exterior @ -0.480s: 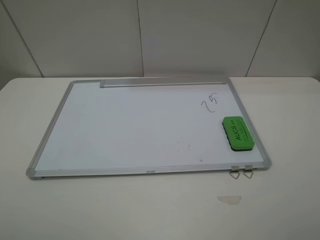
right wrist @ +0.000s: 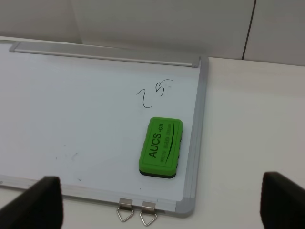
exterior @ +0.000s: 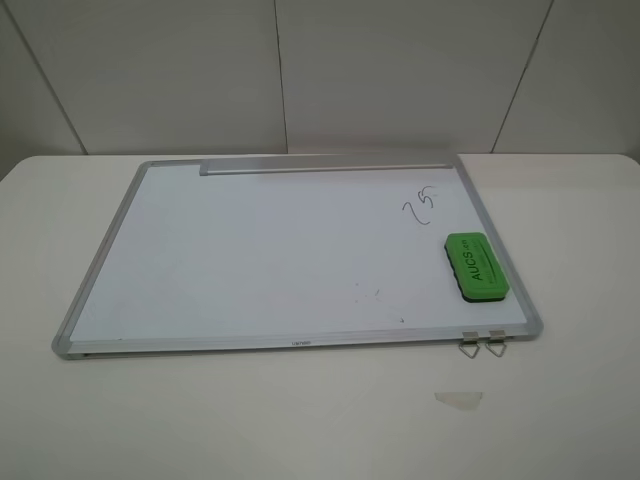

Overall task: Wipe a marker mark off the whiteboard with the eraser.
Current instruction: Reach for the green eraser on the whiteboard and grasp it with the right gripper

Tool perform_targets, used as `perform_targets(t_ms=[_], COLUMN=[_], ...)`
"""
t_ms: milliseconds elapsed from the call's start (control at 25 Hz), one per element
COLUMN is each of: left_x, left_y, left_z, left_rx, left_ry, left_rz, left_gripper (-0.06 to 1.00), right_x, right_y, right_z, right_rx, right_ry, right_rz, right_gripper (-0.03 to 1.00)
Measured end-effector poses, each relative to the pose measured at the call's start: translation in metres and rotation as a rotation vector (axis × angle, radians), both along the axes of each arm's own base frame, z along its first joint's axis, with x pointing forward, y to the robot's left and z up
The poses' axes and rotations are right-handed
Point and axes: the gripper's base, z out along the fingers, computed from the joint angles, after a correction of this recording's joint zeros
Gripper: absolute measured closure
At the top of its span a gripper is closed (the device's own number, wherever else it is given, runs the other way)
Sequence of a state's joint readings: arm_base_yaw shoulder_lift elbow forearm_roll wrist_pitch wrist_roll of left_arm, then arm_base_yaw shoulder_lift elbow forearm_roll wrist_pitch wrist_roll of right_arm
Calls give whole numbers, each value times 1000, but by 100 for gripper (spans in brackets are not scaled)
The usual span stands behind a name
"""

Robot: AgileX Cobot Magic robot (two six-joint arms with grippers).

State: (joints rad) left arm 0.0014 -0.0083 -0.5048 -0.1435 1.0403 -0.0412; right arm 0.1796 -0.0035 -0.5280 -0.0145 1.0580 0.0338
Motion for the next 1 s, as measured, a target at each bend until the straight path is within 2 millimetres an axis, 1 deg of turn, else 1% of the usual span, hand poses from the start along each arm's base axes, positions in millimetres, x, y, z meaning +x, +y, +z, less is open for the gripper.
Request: perform_targets(t_ms=[1000], left_x=[0], left_y=[0], left_z=[0], left_rx=[0], left_ry=[0], left_rz=[0], left_gripper=[16], right_x=[0], right_y=[0], right_z=[0], right_rx=[0], right_ry=[0], right_rz=[0], right_gripper=[14])
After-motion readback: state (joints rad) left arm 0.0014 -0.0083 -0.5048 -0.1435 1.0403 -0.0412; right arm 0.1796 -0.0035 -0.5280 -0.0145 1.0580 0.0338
